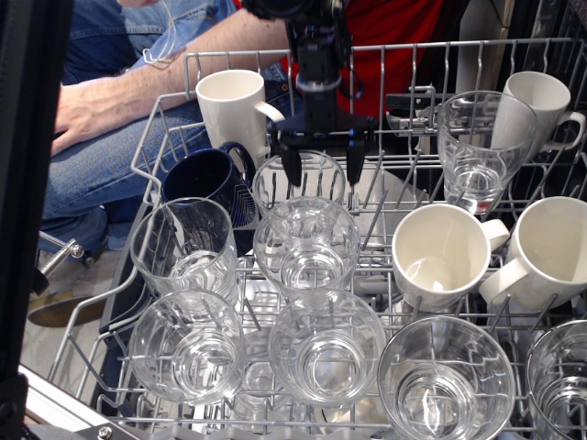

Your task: Pick up glass cup

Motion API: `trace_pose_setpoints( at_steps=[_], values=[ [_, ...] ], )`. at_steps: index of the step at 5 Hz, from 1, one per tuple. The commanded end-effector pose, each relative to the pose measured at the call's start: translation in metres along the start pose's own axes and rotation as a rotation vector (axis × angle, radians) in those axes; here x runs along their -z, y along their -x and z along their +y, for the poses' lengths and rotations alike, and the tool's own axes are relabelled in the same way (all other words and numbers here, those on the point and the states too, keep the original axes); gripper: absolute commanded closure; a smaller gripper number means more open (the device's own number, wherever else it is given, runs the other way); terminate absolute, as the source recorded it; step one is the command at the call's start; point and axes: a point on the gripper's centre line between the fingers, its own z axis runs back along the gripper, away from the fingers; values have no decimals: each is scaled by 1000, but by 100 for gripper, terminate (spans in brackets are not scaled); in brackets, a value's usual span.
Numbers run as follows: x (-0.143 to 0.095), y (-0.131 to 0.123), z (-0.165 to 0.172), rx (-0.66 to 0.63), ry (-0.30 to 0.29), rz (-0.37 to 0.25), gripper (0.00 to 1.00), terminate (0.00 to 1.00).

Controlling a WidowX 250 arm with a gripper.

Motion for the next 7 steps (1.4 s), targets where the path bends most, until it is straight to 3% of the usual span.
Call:
trace_pose_setpoints(
  at_steps=[1,3,4,7],
  values=[
    [-6,-23,-13,-9,54,-85,0,0],
    [10,-26,-12,-21,41,-103,0,0],
    [8,-24,-15,-41,19,-85,100,0],
    [-2,-14,-20,-67,-6,-71,100,0]
  ],
)
